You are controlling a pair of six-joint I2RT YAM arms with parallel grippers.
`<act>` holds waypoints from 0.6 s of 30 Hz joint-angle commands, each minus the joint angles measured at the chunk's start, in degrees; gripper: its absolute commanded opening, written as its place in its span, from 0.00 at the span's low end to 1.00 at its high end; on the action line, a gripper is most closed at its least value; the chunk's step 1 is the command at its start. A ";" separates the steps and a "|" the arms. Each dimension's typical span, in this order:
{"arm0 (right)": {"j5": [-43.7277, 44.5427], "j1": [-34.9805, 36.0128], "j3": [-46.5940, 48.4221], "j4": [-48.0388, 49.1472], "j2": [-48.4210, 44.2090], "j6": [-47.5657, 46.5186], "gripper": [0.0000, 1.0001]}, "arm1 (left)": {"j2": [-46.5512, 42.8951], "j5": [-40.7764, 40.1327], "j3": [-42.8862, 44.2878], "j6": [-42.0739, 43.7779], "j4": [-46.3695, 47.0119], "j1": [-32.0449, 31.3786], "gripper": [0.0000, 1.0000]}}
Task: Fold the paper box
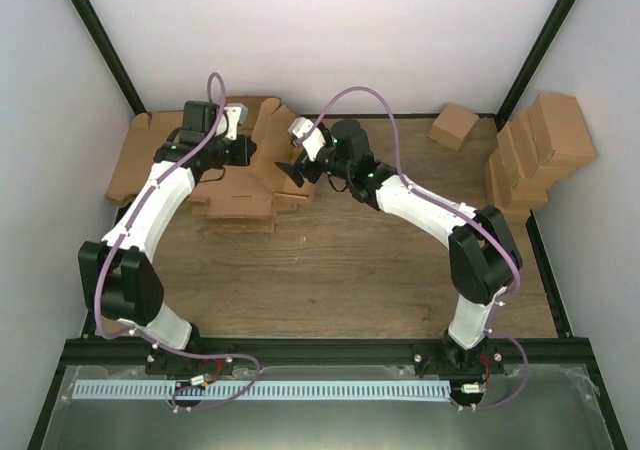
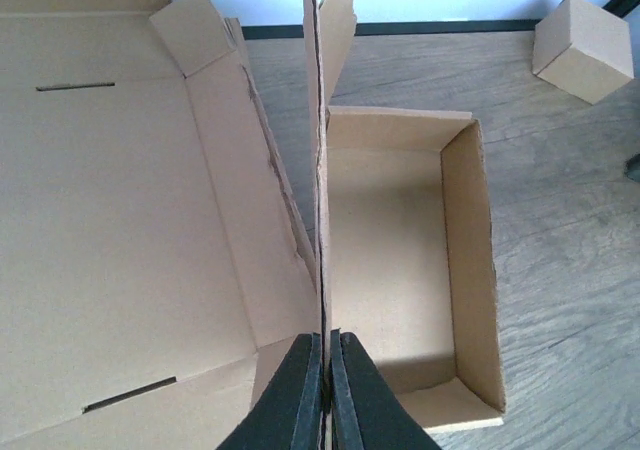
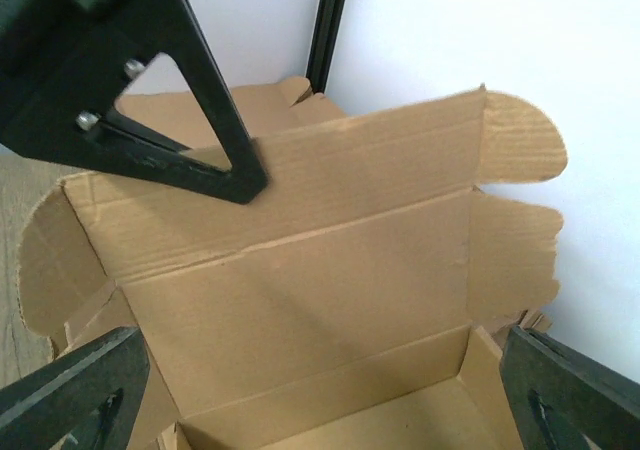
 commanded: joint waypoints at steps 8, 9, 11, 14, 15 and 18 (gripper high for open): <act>-0.59 1.60 -4.57 4.07 -5.08 0.09 1.00 | -9.90 -0.39 -9.69 0.11 9.07 0.11 0.04; -0.40 1.72 -4.25 3.93 -4.64 0.07 1.00 | -10.59 -0.64 -10.56 0.19 9.48 0.12 0.04; -0.40 1.91 -3.60 3.51 -4.07 0.18 1.00 | -11.84 -1.16 -11.49 0.35 9.97 0.11 0.04; -0.83 2.54 -3.00 3.29 -3.55 0.14 1.00 | -12.85 -0.89 -12.30 0.84 10.15 0.11 0.04; -1.06 2.80 -2.19 2.74 -3.08 0.19 1.00 | -13.13 -0.80 -12.65 0.92 10.33 0.11 0.04; -2.00 3.40 2.80 -1.39 -0.63 0.72 1.00 | -14.04 -0.77 -13.79 0.95 11.18 0.11 0.04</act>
